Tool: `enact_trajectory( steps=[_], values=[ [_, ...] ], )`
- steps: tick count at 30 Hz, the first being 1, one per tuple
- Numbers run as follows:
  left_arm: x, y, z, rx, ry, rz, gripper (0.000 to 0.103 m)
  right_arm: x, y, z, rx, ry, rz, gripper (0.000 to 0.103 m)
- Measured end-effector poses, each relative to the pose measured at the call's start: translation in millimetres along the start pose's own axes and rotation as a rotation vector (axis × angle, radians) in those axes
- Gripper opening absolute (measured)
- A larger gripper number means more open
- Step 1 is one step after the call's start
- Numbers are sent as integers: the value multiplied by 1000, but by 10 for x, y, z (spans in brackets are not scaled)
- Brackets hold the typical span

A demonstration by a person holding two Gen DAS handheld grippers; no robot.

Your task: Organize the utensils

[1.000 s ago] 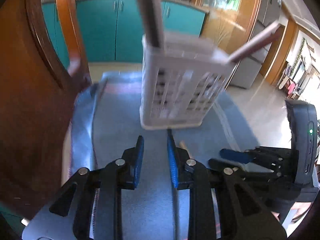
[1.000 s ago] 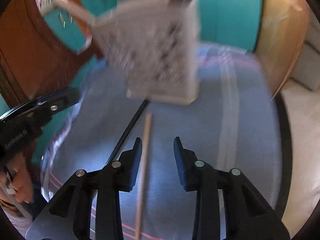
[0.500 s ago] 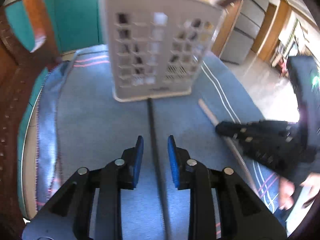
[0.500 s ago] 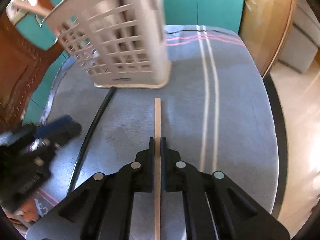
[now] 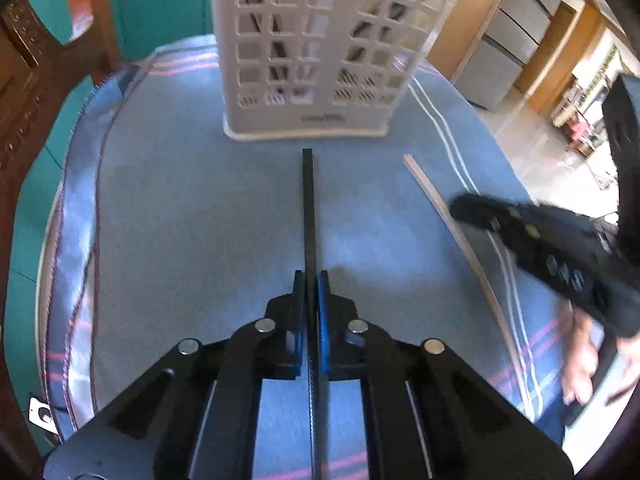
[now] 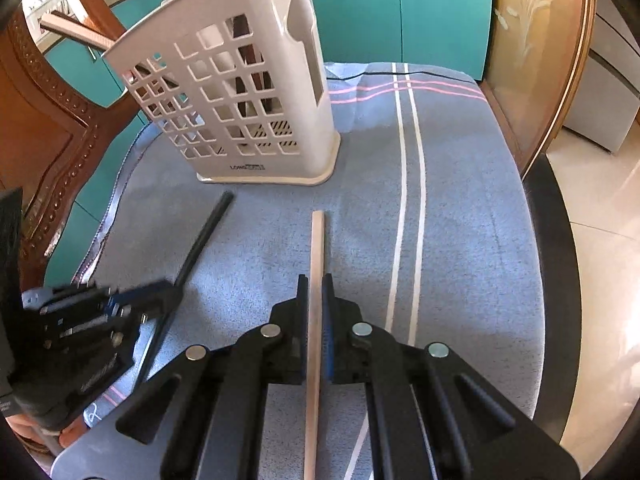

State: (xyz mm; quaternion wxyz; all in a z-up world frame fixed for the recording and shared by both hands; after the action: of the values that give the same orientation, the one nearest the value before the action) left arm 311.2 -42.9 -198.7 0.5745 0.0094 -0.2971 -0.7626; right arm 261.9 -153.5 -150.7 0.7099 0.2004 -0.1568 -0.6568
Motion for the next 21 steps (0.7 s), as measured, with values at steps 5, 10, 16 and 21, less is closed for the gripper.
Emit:
enact_trajectory(
  steps=[5, 10, 16, 21],
  values=[
    [-45, 7, 64, 25, 7, -5, 10, 28, -12, 12, -3, -12, -10, 23],
    [-45, 148, 65, 70, -3, 3, 33, -26, 13, -60, -6, -26, -4, 26],
    [-32, 178, -66, 38, 66, -21, 29, -142, -9, -174, -10, -68, 55, 13],
    [-60, 96, 8, 9, 77, -21, 10, -213, -57, -146, -25, 11, 70, 6]
  ],
)
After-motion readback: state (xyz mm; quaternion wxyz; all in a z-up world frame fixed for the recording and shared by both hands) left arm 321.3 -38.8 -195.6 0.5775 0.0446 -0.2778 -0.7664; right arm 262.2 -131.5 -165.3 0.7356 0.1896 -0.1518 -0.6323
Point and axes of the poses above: each gripper's, at about its wrist camera, not at the fingertips, and z roughly against the way its jaws point, x to its right, y to its top, the point moved 6 cm from there along -z, roughly the way its jaws point, and after that the axes turned 10 degrees about -y, right-handed, at the moved point
